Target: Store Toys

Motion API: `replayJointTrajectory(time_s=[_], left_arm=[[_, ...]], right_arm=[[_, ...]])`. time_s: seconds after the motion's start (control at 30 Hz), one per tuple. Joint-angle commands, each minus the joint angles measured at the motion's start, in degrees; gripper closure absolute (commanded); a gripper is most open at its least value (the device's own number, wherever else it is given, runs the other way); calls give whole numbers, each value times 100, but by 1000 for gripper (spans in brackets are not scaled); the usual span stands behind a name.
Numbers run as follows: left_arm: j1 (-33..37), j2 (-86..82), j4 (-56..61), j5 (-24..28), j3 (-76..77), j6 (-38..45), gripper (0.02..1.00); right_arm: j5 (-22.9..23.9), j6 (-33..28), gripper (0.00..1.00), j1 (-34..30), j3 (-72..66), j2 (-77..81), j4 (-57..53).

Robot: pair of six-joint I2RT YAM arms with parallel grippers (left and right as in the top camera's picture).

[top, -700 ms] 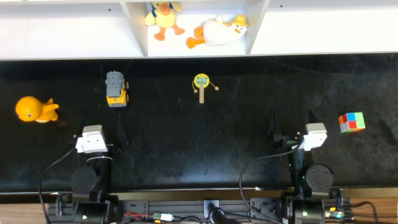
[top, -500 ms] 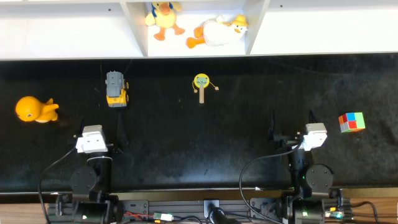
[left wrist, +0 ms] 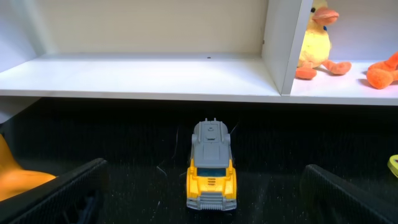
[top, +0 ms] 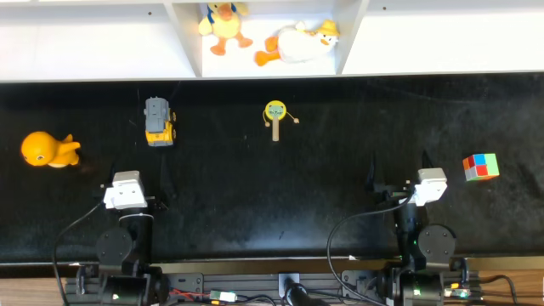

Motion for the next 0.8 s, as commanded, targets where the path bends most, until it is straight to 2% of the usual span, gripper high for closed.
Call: replayJointTrajectory(time_s=[0.03, 0.17, 0.33, 0.53, 0.8], left_arm=[[24, -48, -2, -46, -20, 70, 20], [24, -48, 17, -48, -15, 66, 20], [24, -31, -42, -114, 162, -459, 20], [103, 435, -1115, -199, 1115, -1097, 20], [448, 1611, -2889, -157, 2771, -835, 23]], right_arm=[[-35, 24, 7, -17, -79, -52, 17], [-35, 24, 5, -17, -76, -52, 15], [-35, 24, 5, -17, -76, -52, 15], [-35, 24, 5, -17, -76, -52, 15], [-35, 24, 5, -17, -76, -52, 15]])
